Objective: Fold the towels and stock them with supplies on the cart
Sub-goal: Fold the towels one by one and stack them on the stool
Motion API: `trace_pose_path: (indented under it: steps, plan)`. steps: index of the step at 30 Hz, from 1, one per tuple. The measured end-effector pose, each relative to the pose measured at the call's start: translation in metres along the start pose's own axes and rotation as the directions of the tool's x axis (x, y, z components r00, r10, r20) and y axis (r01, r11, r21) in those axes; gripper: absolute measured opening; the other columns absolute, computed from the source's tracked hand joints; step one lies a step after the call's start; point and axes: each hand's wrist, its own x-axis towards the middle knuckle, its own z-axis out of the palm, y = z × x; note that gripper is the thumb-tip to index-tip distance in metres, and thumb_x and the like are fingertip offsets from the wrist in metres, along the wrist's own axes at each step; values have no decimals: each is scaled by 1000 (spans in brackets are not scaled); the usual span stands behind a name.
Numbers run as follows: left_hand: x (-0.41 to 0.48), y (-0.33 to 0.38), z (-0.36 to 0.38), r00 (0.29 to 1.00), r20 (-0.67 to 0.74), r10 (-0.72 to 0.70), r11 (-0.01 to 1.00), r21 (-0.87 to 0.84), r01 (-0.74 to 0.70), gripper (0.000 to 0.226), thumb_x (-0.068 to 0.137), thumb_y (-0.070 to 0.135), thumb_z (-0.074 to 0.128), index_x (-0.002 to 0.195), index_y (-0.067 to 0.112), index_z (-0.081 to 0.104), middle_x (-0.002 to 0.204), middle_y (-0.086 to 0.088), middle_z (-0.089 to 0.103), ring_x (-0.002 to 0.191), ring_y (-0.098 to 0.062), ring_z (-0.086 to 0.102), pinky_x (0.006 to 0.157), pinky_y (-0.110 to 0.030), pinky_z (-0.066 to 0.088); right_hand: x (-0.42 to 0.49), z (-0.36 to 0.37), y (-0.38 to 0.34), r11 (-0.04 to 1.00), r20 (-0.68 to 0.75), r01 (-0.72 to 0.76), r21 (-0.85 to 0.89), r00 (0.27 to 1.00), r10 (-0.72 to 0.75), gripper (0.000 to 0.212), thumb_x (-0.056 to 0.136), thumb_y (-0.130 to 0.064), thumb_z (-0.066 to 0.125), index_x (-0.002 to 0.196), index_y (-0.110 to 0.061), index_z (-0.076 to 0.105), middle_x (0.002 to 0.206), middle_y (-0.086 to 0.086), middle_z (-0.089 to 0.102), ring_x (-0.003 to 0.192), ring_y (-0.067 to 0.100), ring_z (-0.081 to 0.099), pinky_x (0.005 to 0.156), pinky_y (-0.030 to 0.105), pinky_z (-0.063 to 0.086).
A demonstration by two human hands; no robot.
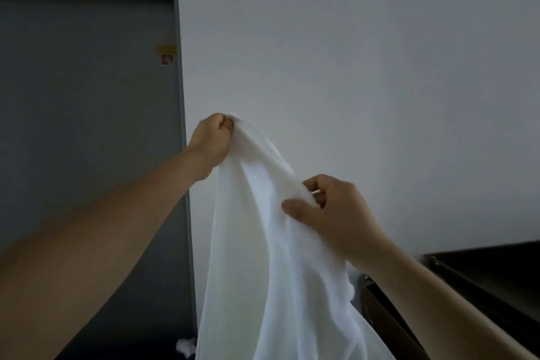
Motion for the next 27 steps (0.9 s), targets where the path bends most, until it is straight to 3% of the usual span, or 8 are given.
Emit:
trace_pose_path:
  steps: [3, 6, 8, 10, 15, 20, 24, 27]
  plan:
    - [-2, 16, 7, 995, 32, -98, 982, -160, 102, 34, 105, 27, 39, 100, 4, 62, 80, 0, 53, 74, -18, 48, 65, -31, 39, -21, 19, 27, 979, 173, -166, -118, 967, 185, 43, 75, -35, 83, 107, -28, 56, 95, -8, 69, 79, 8, 67, 60, 17, 52]
    - [-22, 25, 21, 990, 113, -83, 981, -165, 101, 36, 104, 23, 36, 99, -5, 58, 80, -7, 48, 75, -21, 43, 67, -35, 35, -25, 21, 44, 971, 196, -237, 15, 953, 230, 39, 71, -33, 88, 97, -14, 67, 95, 5, 74, 86, 24, 72, 81, 44, 60]
    - [-39, 29, 31, 986, 165, -35, 988, -143, 59, 37, 104, 23, 36, 96, -8, 55, 76, -6, 46, 72, -20, 41, 66, -36, 33, -23, 22, 48, 955, 133, -239, 176, 967, 217, 40, 67, -43, 83, 83, -10, 69, 85, 10, 75, 79, 31, 72, 79, 50, 60]
    - [-52, 33, 38, 980, 197, 12, 992, -127, 13, 38, 104, 23, 37, 96, -10, 54, 74, -5, 47, 69, -19, 42, 65, -36, 35, -22, 28, 52, 966, 86, -200, 166, 978, 188, 39, 71, -46, 78, 69, -11, 61, 74, 2, 68, 70, 23, 64, 70, 41, 54]
    - [-72, 33, 34, 953, 254, 165, 984, -113, -140, 35, 106, 23, 37, 91, -3, 55, 75, -2, 51, 68, -13, 44, 59, -18, 36, -26, 34, 76, 998, -2, 7, -64, 1000, -7, 23, 83, -42, 76, 92, -22, 72, 136, -35, 37, 115, -27, 31, 87, 9, 37]
    - [-76, 26, 23, 943, 222, 250, 968, -94, -234, 30, 106, 23, 38, 86, 9, 55, 71, 4, 50, 57, 1, 43, 53, -10, 37, -29, 30, 80, 952, 115, -161, 259, 984, 135, 18, 90, -21, 73, 93, -4, 72, 108, -3, 74, 95, 19, 70, 96, 56, 51]
    - [-77, 16, 14, 950, 180, 257, 966, -5, -260, 31, 106, 21, 36, 78, 21, 47, 68, 7, 48, 55, 5, 44, 52, -9, 36, -39, 34, 84, 940, 121, -210, 269, 976, 183, 21, 87, -17, 75, 87, 2, 68, 80, 12, 68, 76, 25, 63, 85, 60, 51]
    - [-77, 10, 10, 959, 181, 219, 974, 11, -225, 29, 107, 24, 35, 83, 17, 51, 69, 7, 49, 54, 5, 45, 51, -8, 36, -46, 34, 80, 930, 238, -201, 308, 963, 129, 25, 79, -21, 75, 95, -2, 72, 88, 12, 71, 83, 26, 66, 90, 55, 52]
